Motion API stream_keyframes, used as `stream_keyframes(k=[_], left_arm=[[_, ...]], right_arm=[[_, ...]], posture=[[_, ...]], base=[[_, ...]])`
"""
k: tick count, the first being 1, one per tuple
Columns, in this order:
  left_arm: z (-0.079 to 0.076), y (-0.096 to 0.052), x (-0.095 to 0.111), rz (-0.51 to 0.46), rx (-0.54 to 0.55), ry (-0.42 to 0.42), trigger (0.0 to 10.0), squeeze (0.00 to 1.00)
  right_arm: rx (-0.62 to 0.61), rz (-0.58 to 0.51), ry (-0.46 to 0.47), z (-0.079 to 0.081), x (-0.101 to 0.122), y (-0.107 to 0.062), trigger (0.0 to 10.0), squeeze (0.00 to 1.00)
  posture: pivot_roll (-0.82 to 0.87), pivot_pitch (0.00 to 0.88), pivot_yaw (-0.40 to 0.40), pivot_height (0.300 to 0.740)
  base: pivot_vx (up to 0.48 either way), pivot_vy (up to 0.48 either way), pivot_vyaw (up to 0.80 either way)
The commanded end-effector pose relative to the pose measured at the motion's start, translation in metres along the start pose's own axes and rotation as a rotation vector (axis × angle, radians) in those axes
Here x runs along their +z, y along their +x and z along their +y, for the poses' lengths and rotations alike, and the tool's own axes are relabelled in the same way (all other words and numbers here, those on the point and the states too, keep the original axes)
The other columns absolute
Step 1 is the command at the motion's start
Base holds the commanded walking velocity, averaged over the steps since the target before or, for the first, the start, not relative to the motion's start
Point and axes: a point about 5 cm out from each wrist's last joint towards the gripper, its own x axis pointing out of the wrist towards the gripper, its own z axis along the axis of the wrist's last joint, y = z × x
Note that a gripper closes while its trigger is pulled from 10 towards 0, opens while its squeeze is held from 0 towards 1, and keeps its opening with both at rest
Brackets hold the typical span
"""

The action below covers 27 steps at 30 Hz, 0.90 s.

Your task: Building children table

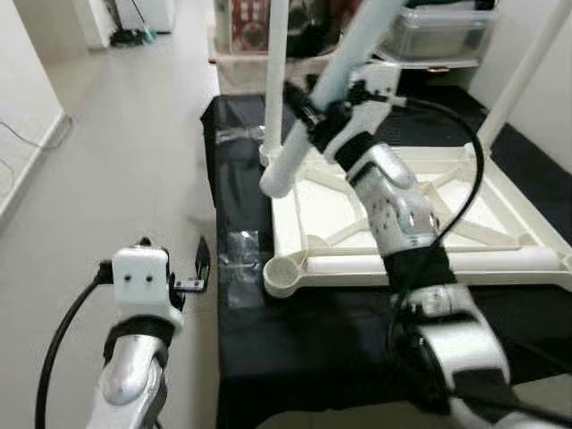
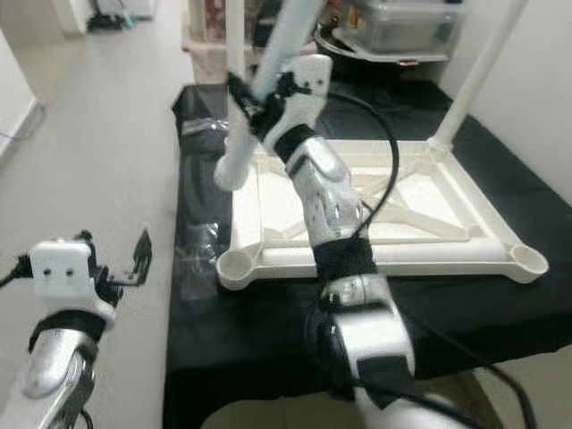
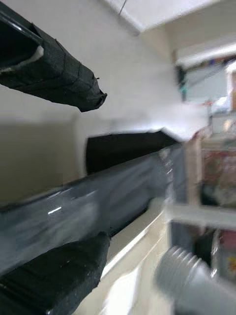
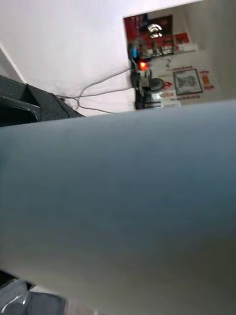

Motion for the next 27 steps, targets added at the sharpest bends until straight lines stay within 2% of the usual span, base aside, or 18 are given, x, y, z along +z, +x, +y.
stream_keyframes(k=[1, 2, 4, 5, 8, 9, 10, 11, 17, 24, 25, 27], left_arm=[[-0.008, -0.008, -0.001, 0.009, -0.09, -0.014, 10.0, 0.0], [-0.008, -0.008, -0.001, 0.009, -0.09, -0.014, 10.0, 0.0], [-0.012, -0.021, -0.008, 0.053, -0.163, -0.023, 10.0, 0.0], [-0.012, -0.021, -0.008, 0.053, -0.163, -0.023, 10.0, 0.0], [-0.023, -0.037, -0.016, 0.107, -0.237, -0.052, 10.0, 0.0], [-0.023, -0.037, -0.016, 0.107, -0.237, -0.052, 10.0, 0.0], [-0.026, -0.039, -0.017, 0.115, -0.249, -0.061, 10.0, 0.0], [-0.031, -0.042, -0.018, 0.12, -0.264, -0.063, 10.0, 0.0], [-0.039, -0.048, -0.017, 0.126, -0.3, -0.082, 10.0, 0.0], [-0.046, -0.054, -0.013, 0.12, -0.323, -0.101, 10.0, 0.0], [-0.048, -0.058, -0.01, 0.119, -0.331, -0.112, 10.0, 0.0], [-0.049, -0.06, -0.009, 0.119, -0.332, -0.117, 10.0, 0.0]], right_arm=[[0.06, 0.046, 0.018, -0.005, -0.003, -0.001, 10.0, 0.0], [0.06, 0.046, 0.018, -0.005, -0.003, -0.001, 10.0, 0.0], [0.114, 0.098, 0.011, -0.013, -0.003, -0.003, 10.0, 0.0], [0.114, 0.098, 0.011, -0.013, -0.003, -0.003, 10.0, 0.0], [0.244, 0.15, 0.026, -0.017, -0.005, -0.006, 10.0, 0.0], [0.244, 0.15, 0.026, -0.017, -0.005, -0.006, 10.0, 0.0], [0.297, 0.161, 0.05, -0.015, -0.006, -0.006, 10.0, 0.0], [0.404, 0.174, 0.096, -0.009, -0.007, -0.007, 10.0, 0.0], [0.545, 0.176, 0.138, 0.005, -0.012, -0.001, 10.0, 0.0], [0.64, 0.178, 0.14, 0.017, -0.018, 0.003, 10.0, 0.0], [0.753, 0.162, 0.176, 0.02, -0.015, 0.0, 10.0, 0.0], [0.795, 0.158, 0.187, 0.02, -0.013, -0.002, 10.0, 0.0]], posture=[[0.02, 0.099, -0.035, 0.74], [0.02, 0.099, -0.035, 0.74], [0.02, 0.103, -0.036, 0.74], [0.02, 0.103, -0.036, 0.74], [0.03, 0.114, -0.041, 0.74], [0.03, 0.114, -0.041, 0.74], [0.03, 0.116, -0.041, 0.74], [0.03, 0.124, -0.042, 0.74], [0.03, 0.144, -0.042, 0.74], [0.04, 0.164, -0.049, 0.74], [0.05, 0.18, -0.054, 0.74], [0.05, 0.185, -0.052, 0.74]], base=[[0.0, 0.0, 0.0], [0.0, 0.0, 0.0], [0.0, 0.0, 0.0], [0.0, 0.0, 0.0], [0.0, 0.0, 0.0], [0.0, 0.0, 0.0], [0.0, 0.0, 0.0], [0.0, 0.0, 0.0], [0.0, 0.0, 0.0], [0.0, 0.0, 0.0], [0.0, 0.0, 0.0], [0.0, 0.0, 0.0]])
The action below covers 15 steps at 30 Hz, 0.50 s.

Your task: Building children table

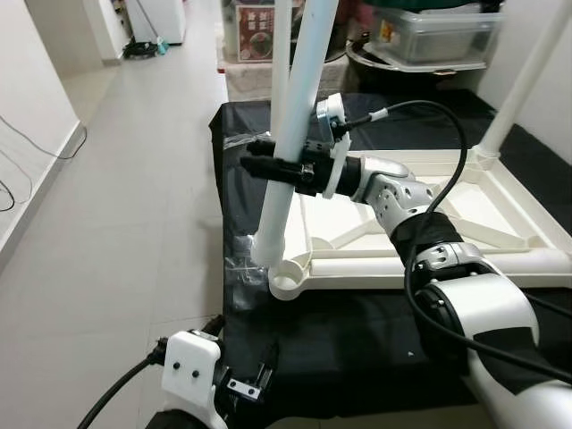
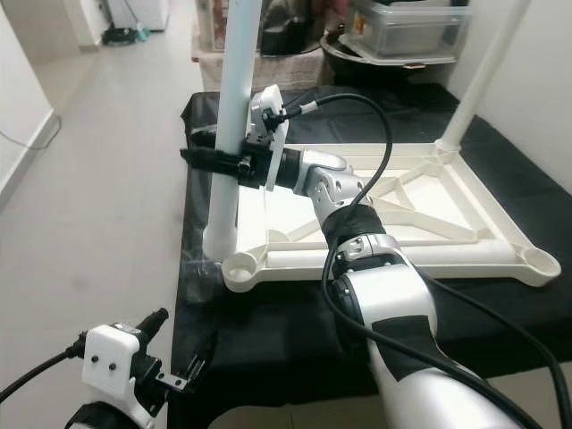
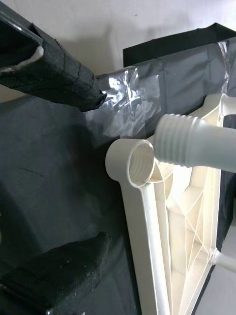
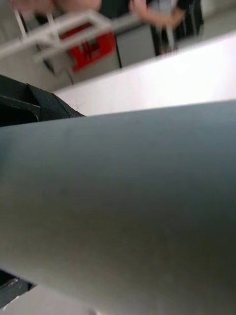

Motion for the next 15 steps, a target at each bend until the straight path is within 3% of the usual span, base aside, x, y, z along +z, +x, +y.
stream_keyframes(k=[1, 15], left_arm=[[-0.001, -0.003, 0.0, 0.006, 0.001, 0.003, 10.0, 0.0], [-0.007, -0.012, 0.007, 0.011, -0.011, 0.003, 10.0, 0.0]], right_arm=[[0.052, -0.021, -0.02, 0.002, 0.009, 0.001, 10.0, 0.0], [0.165, 0.039, -0.094, 0.005, 0.015, -0.014, 10.0, 0.0]], posture=[[0.05, 0.185, -0.052, 0.74], [0.07, 0.23, -0.048, 0.74]], base=[[0.0, 0.0, 0.0], [0.0, 0.0, 0.0]])
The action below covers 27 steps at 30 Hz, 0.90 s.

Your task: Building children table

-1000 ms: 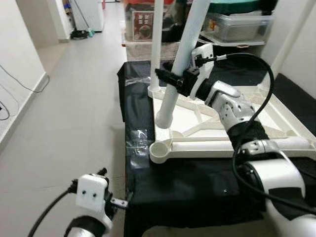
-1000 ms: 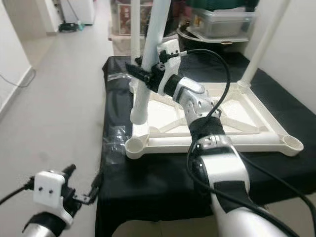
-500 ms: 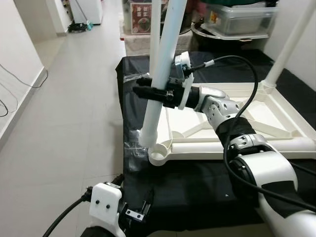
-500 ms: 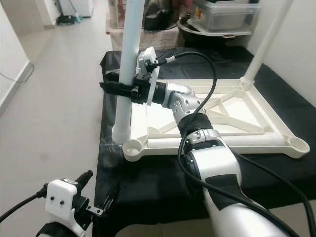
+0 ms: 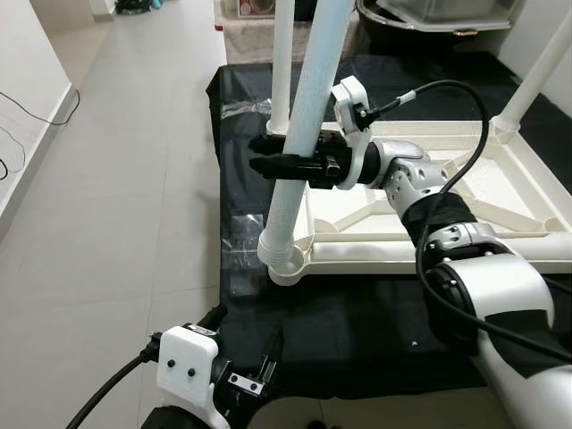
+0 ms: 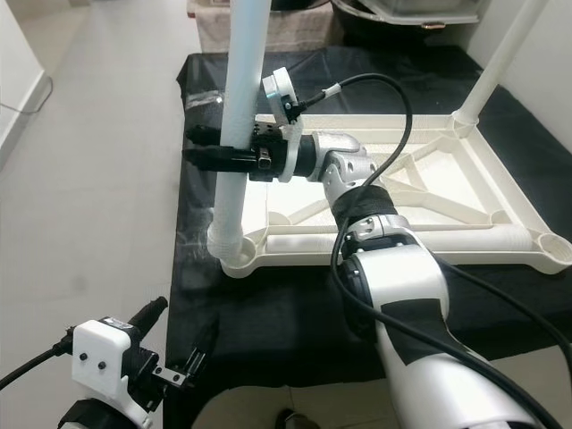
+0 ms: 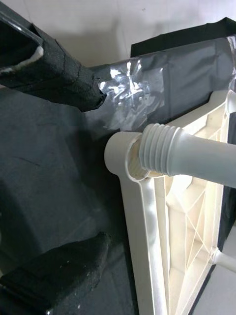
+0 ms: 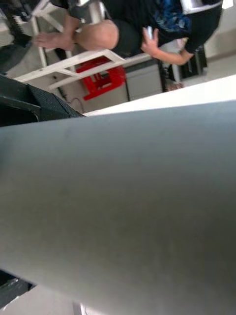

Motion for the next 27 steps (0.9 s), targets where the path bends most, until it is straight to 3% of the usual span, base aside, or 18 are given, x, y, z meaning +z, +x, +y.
stream_keyframes(k=[1, 21, 27], left_arm=[[-0.001, -0.004, -0.001, 0.024, 0.0, 0.01, 10.0, 0.0], [-0.002, -0.008, 0.001, 0.036, 0.013, 0.01, 10.0, 0.0], [-0.001, -0.008, 0.0, 0.041, 0.016, 0.014, 10.0, 0.0]], right_arm=[[0.03, 0.019, -0.035, 0.001, 0.004, -0.001, 10.0, 0.0], [0.082, 0.147, -0.028, 0.006, -0.013, 0.004, 10.0, 0.0], [0.109, 0.168, -0.087, 0.008, -0.007, 0.004, 10.0, 0.0]], posture=[[0.07, 0.231, -0.04, 0.74], [0.08, 0.253, -0.042, 0.74], [0.08, 0.253, -0.042, 0.74]], base=[[0.0, 0.0, 0.0], [0.0, 0.0, 0.0], [0.0, 0.0, 0.0]])
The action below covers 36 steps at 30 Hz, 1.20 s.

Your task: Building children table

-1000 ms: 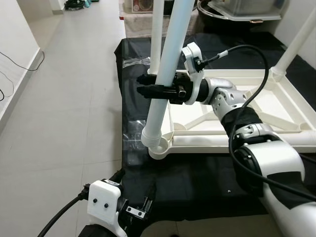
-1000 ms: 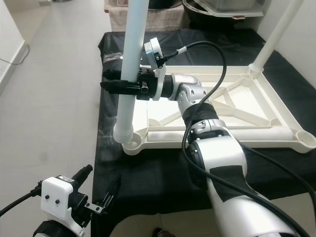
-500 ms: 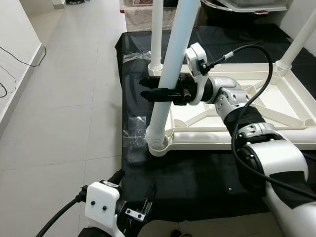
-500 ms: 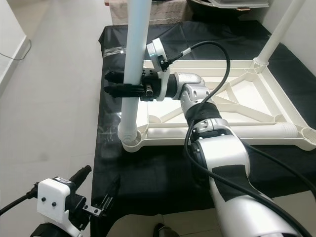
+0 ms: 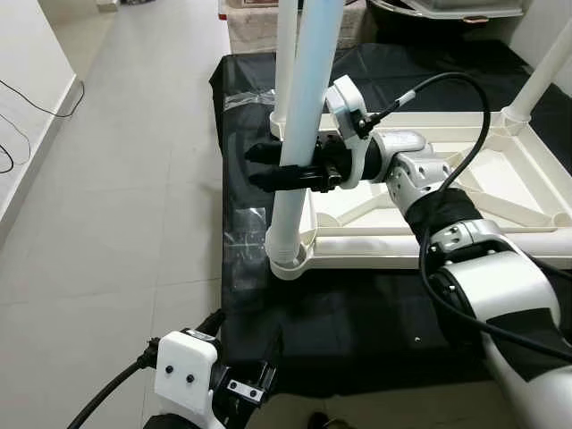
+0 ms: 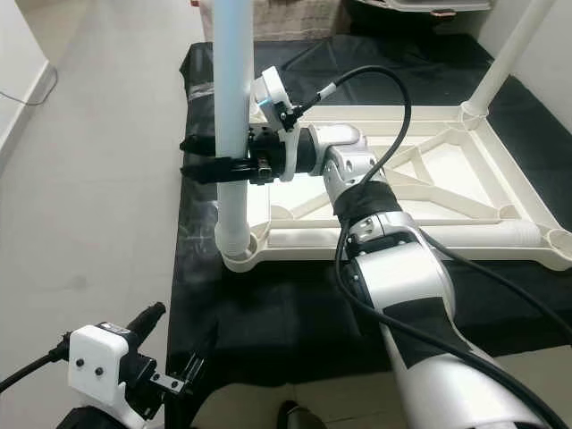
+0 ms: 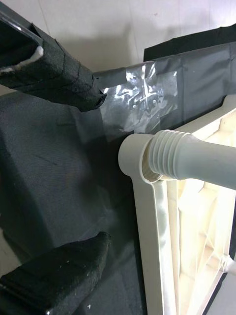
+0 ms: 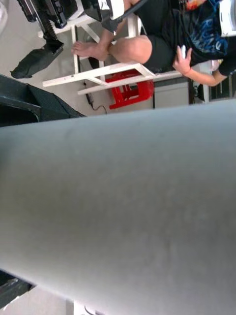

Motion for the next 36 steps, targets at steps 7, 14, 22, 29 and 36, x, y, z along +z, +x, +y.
stream_keyframes(k=[7, 14, 22, 29, 36], left_arm=[[0.003, -0.002, -0.002, 0.023, 0.012, 0.026, 10.0, 0.0], [0.004, -0.001, -0.003, 0.023, 0.014, 0.03, 10.0, 0.0], [0.005, 0.0, -0.002, 0.022, 0.018, 0.036, 10.0, 0.0], [0.005, 0.0, -0.002, 0.021, 0.02, 0.036, 10.0, 0.0], [0.007, 0.0, -0.003, 0.022, 0.024, 0.043, 10.0, 0.0]], right_arm=[[0.034, 0.013, -0.002, 0.006, -0.004, -0.005, 10.0, 0.0], [0.069, 0.023, -0.032, 0.011, 0.001, -0.004, 10.0, 0.0], [0.118, 0.021, -0.059, 0.016, 0.006, -0.001, 10.0, 0.0], [0.1, 0.002, -0.068, 0.013, 0.012, -0.005, 10.0, 0.0], [0.149, -0.015, -0.038, 0.02, 0.01, -0.002, 10.0, 0.0]], posture=[[0.08, 0.248, -0.038, 0.74], [0.08, 0.248, -0.036, 0.74], [0.08, 0.246, -0.032, 0.74], [0.08, 0.245, -0.032, 0.74], [0.08, 0.238, -0.033, 0.74]], base=[[0.0, 0.0, 0.0], [0.0, 0.0, 0.0], [0.0, 0.0, 0.0], [0.0, 0.0, 0.0], [0.0, 0.0, 0.0]])
